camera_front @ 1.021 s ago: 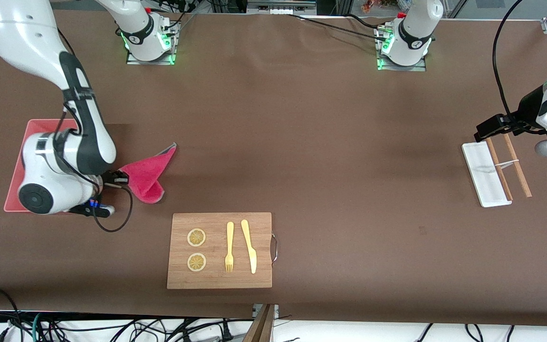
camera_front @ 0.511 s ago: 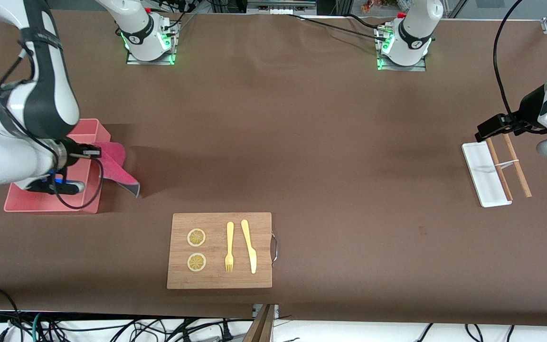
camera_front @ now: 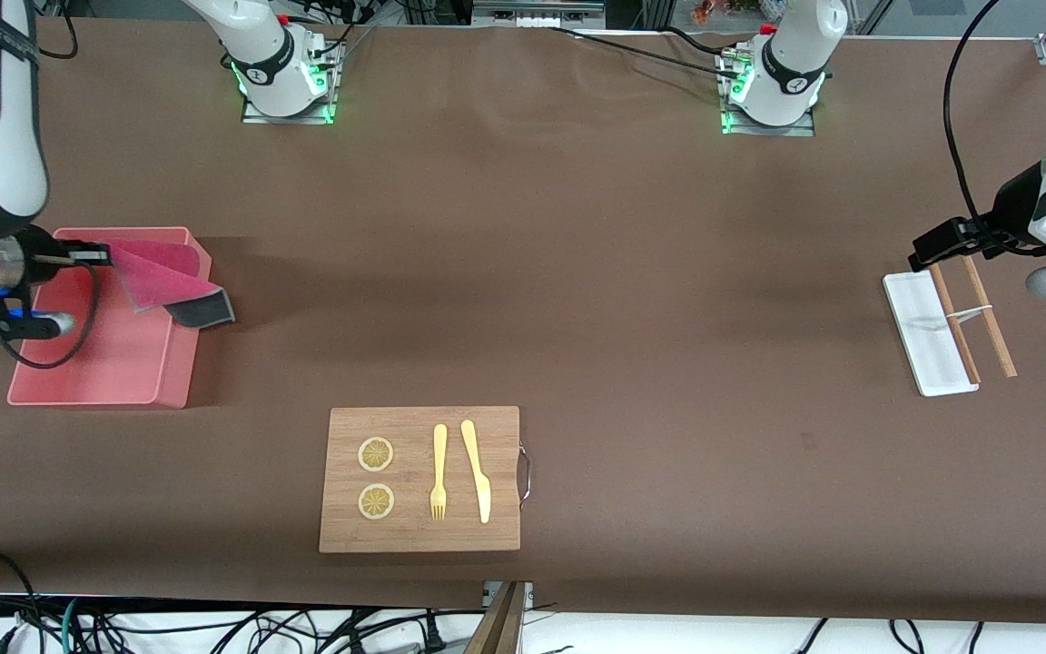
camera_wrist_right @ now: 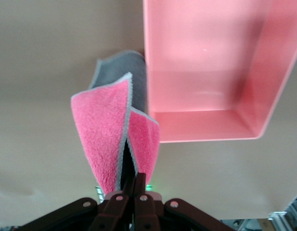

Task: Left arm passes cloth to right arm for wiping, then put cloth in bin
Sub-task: 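Move the cloth over the pink bin with the right gripper, then lower the cloth into the bin and open the right gripper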

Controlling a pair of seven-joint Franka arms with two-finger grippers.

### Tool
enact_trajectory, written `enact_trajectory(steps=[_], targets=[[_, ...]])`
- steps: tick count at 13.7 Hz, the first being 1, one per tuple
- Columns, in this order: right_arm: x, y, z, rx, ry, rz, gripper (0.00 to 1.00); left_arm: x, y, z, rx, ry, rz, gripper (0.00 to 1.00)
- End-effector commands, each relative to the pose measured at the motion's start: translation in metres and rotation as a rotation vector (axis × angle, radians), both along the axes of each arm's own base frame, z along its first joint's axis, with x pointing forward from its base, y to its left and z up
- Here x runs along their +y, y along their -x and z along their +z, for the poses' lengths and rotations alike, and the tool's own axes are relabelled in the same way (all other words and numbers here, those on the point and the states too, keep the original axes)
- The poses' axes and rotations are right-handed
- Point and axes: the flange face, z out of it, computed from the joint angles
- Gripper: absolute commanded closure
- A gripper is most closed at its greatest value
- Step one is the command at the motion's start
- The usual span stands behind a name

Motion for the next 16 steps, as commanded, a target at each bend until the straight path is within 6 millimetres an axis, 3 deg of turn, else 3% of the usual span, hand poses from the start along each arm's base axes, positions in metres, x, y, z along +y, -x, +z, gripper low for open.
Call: enact_trajectory(steps=[1, 2, 4, 7, 10, 16], targets=[[-0.026, 0.013, 0.029, 0.004, -0.006, 0.041, 1.00, 0.000, -0.003, 0.005, 0.006, -0.028, -0.019, 0.00], [-0.030, 0.016, 0.055, -0.007, -0.002, 0.042, 1.00, 0.000, -0.002, 0.006, 0.004, -0.028, -0.019, 0.00], [-0.042, 0.020, 0.073, 0.016, 0.014, 0.081, 1.00, 0.000, -0.003, 0.005, 0.006, -0.028, -0.019, 0.00], [-0.077, 0.022, 0.069, 0.027, 0.033, 0.109, 1.00, -0.001, -0.003, 0.005, 0.006, -0.028, -0.019, 0.00], [-0.113, 0.002, 0.020, 0.002, 0.035, 0.112, 1.00, -0.001, -0.003, 0.005, 0.006, -0.028, -0.019, 0.00], [-0.120, -0.028, -0.067, 0.010, 0.035, 0.112, 1.00, 0.000, -0.003, 0.005, 0.006, -0.028, -0.018, 0.00]])
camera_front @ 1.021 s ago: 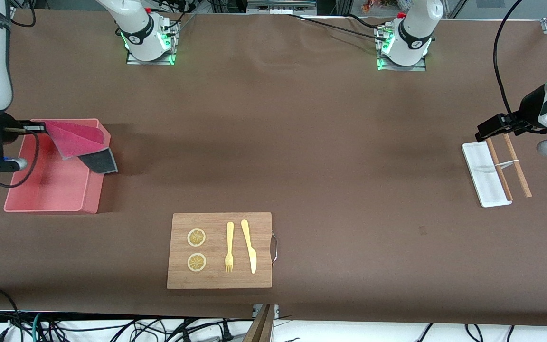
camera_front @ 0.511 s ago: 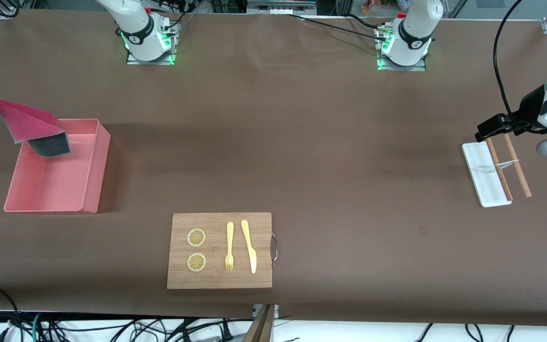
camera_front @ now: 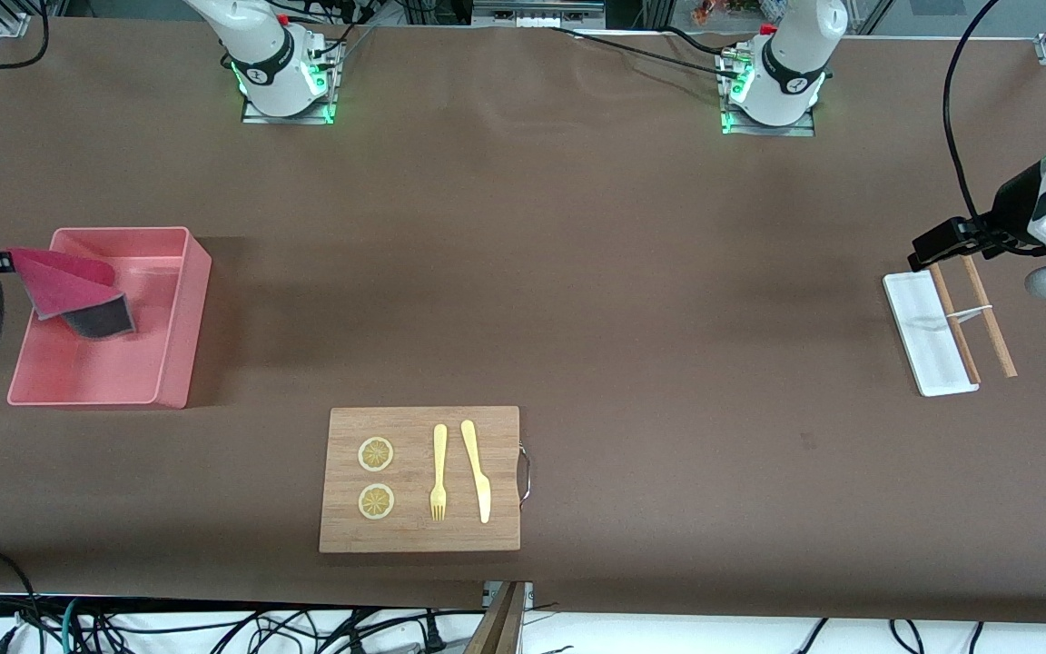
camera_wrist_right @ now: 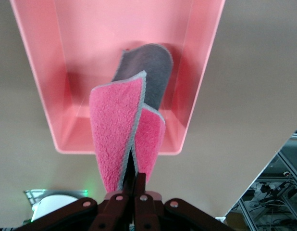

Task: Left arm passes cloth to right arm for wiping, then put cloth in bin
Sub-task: 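Lower the cloth into the bin and open the right gripper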

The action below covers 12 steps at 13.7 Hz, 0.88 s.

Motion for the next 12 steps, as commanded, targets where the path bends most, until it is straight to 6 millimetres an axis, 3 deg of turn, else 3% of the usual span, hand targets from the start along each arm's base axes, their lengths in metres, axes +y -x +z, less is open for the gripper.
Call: enact_trajectory(steps=[1, 6, 12], targets=[[0.002, -0.010, -0.022, -0.016, -0.032, -0.004, 1.00, 0.000, -0.003, 0.005, 0.005, -0.028, -0.018, 0.00], [0.007, -0.014, -0.087, -0.028, -0.110, -0.036, 1.00, 0.000, -0.003, 0.005, 0.005, -0.028, -0.018, 0.00], [0.014, -0.025, -0.123, -0.067, -0.124, -0.064, 1.00, 0.001, -0.003, 0.005, 0.005, -0.028, -0.015, 0.00]])
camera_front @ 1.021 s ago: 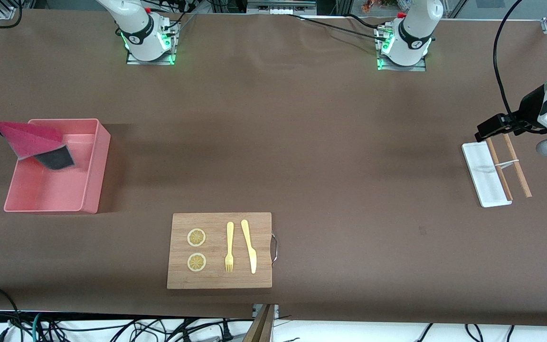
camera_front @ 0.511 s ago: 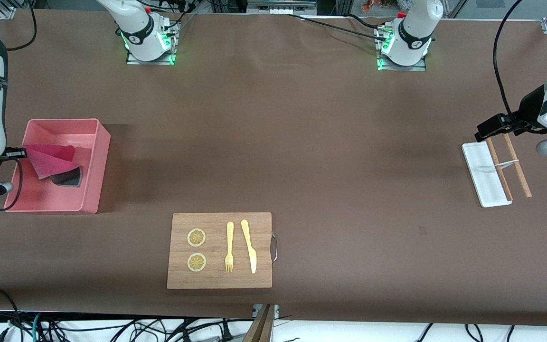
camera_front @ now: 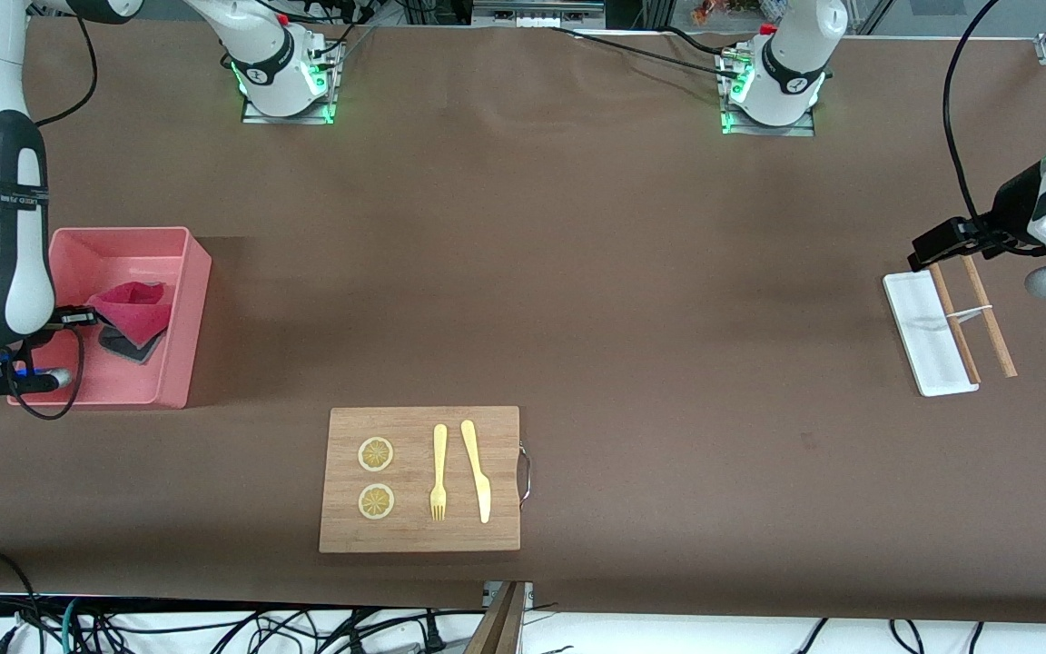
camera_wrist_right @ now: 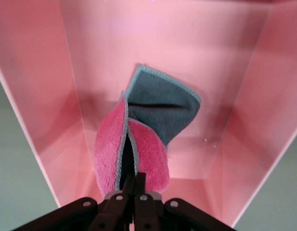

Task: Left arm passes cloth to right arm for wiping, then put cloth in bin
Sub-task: 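Lower the cloth into the bin and open the right gripper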

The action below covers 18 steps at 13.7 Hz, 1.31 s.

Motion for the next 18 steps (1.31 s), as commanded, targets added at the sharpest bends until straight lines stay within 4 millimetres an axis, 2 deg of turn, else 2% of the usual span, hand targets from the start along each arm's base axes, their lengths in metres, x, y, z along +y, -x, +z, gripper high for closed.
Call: enact_trajectory(steps=[1, 2, 3, 4, 6, 10, 12, 13, 18], targets=[[0.005, -0.007, -0.010, -0.042, -0.008, -0.013, 1.00, 0.000, -0.003, 0.005, 0.004, -0.028, -0.018, 0.00], [0.012, -0.010, -0.012, -0.047, -0.012, -0.001, 1.00, 0.000, -0.003, 0.005, 0.004, -0.028, -0.017, 0.00], [0.019, -0.013, -0.013, -0.059, -0.023, 0.006, 0.64, 0.000, -0.003, 0.005, 0.004, -0.028, -0.017, 0.00], [0.022, -0.015, -0.018, -0.076, -0.043, -0.002, 0.01, 0.001, -0.003, 0.005, 0.004, -0.028, -0.017, 0.00], [0.023, -0.016, -0.018, -0.084, -0.057, -0.012, 0.00, 0.000, -0.003, 0.003, 0.007, -0.028, -0.018, 0.00], [0.030, -0.020, 0.000, -0.105, -0.065, -0.004, 0.00, 0.001, -0.004, 0.002, 0.009, -0.028, -0.017, 0.00], [0.052, -0.026, 0.028, -0.145, -0.070, 0.033, 0.00, 0.000, -0.002, 0.002, 0.018, -0.028, -0.018, 0.00], [0.056, -0.024, 0.046, -0.152, -0.076, 0.037, 0.00, -0.001, -0.002, 0.002, 0.018, -0.028, -0.020, 0.00], [0.058, 0.000, 0.136, -0.172, -0.102, 0.035, 0.00, -0.002, -0.002, 0.001, 0.020, -0.029, -0.020, 0.00]])
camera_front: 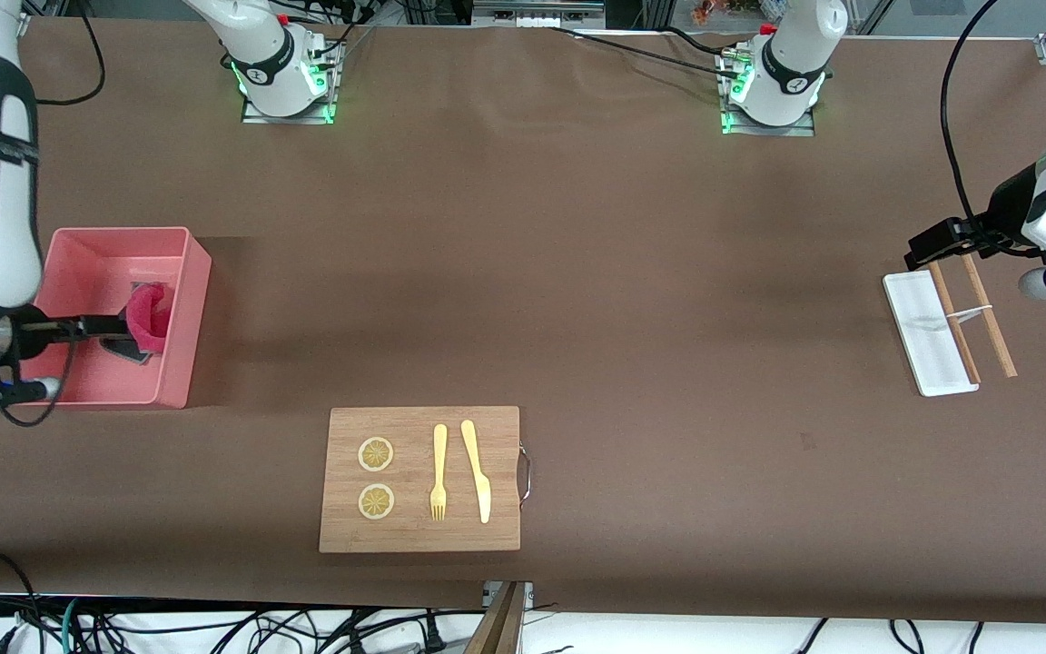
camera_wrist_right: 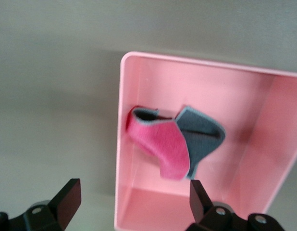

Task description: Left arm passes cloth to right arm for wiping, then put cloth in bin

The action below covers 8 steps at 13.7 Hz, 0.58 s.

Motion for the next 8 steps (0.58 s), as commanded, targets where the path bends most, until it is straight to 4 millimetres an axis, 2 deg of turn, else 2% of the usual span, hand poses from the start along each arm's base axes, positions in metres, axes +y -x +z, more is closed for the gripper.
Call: enact_trajectory(steps=[1, 3, 5, 6, 8], targets=[[0.000, 0.025, 0.056, 0.000, -0.031, -0.011, 0.00, 0.000, -0.003, 0.005, 0.005, -0.028, -0.018, 0.00], [0.008, 0.043, 0.093, 0.010, -0.058, 0.000, 0.00, 0.000, -0.003, 0.005, 0.005, -0.028, -0.018, 0.00], [0.025, 0.063, 0.129, 0.030, -0.090, 0.032, 0.00, 0.000, -0.003, 0.005, 0.005, -0.028, -0.018, 0.00], [0.040, 0.071, 0.145, 0.031, -0.101, 0.060, 0.00, 0.000, -0.003, 0.005, 0.005, -0.028, -0.018, 0.00], [0.056, 0.082, 0.170, 0.015, -0.051, 0.107, 0.00, 0.000, -0.003, 0.005, 0.005, -0.028, -0.018, 0.00]])
